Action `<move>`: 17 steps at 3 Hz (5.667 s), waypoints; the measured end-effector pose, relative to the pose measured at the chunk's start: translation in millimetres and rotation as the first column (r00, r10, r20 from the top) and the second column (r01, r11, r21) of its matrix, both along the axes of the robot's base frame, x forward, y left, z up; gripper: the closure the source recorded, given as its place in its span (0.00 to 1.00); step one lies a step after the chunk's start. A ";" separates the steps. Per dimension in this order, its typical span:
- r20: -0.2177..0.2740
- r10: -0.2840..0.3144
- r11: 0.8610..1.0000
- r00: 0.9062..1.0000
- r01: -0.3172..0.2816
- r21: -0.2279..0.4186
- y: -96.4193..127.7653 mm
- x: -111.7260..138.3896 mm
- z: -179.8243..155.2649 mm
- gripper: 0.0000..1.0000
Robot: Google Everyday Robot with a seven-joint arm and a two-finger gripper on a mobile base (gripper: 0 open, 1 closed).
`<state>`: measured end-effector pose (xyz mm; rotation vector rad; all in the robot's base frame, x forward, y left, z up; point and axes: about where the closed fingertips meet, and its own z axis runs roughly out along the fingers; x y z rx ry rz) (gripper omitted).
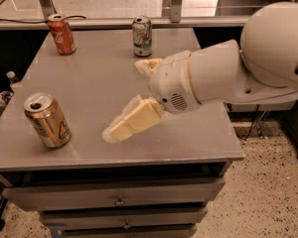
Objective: Move orange can near 7up can
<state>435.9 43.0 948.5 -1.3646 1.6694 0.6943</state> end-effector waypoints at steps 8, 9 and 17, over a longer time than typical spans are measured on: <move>0.057 0.073 0.924 0.996 -0.089 0.373 186.9 34.5 -63.2 0.64; 0.045 0.053 0.916 0.998 -0.067 0.395 184.3 30.5 -62.6 0.87; 0.151 -0.315 0.914 0.937 0.257 0.312 -76.0 179.6 -23.9 1.00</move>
Offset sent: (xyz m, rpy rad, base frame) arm 0.0456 0.1031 -0.0457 0.1662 -0.2043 0.0503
